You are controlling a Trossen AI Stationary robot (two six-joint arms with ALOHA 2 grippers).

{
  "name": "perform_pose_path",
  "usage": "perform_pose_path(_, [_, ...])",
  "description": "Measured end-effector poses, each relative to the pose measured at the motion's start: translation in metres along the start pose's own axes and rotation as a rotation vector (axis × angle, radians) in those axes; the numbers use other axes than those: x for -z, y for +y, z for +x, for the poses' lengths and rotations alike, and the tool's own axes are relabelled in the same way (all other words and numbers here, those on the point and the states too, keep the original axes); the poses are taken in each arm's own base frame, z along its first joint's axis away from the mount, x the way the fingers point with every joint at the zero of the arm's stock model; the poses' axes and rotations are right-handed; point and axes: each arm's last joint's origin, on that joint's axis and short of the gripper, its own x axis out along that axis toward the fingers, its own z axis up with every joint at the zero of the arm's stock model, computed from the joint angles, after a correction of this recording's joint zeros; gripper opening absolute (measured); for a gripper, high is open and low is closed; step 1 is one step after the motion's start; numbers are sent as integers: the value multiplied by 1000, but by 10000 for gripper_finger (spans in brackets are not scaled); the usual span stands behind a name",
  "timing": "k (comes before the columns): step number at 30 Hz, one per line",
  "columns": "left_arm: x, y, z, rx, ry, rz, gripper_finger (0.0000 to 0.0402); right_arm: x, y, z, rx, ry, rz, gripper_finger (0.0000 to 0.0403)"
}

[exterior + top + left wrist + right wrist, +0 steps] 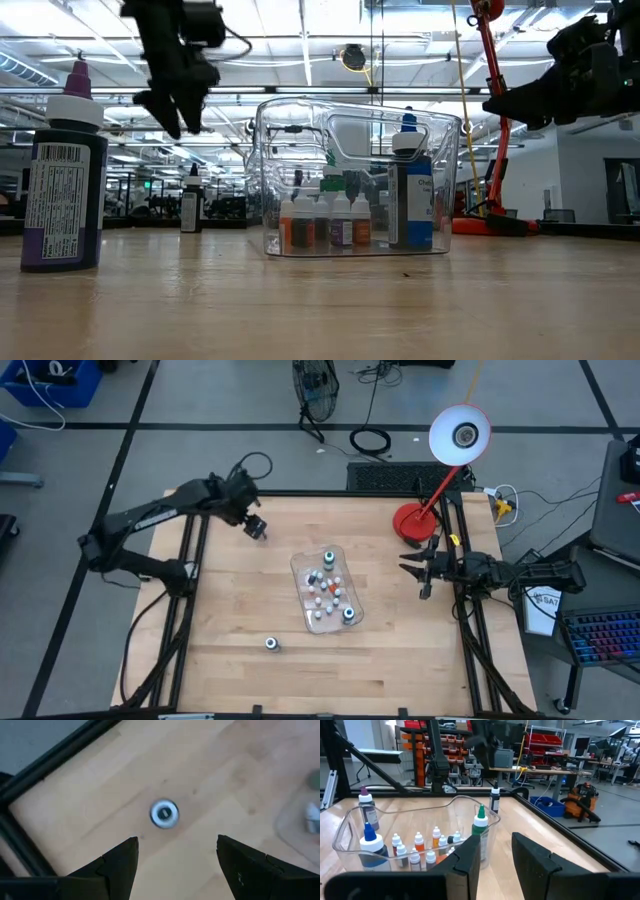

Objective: Pick & Place food coloring
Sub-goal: Put the big black food coloring bottle into the transparent bin

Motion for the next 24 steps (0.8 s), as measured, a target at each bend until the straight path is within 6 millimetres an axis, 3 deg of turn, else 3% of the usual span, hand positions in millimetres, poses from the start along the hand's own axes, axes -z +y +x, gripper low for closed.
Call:
perform_pose_path(10, [-20, 7, 56, -43, 138, 49, 269, 0, 0, 0, 0, -2, 0, 103])
perform_pose_path(16, [-23, 1, 79, 29, 204, 85, 269, 0, 0, 0, 0, -4, 1, 100])
perform_pose_path(24, [-23, -3, 101, -41, 253, 110, 269, 0, 0, 0, -1, -5, 1, 100])
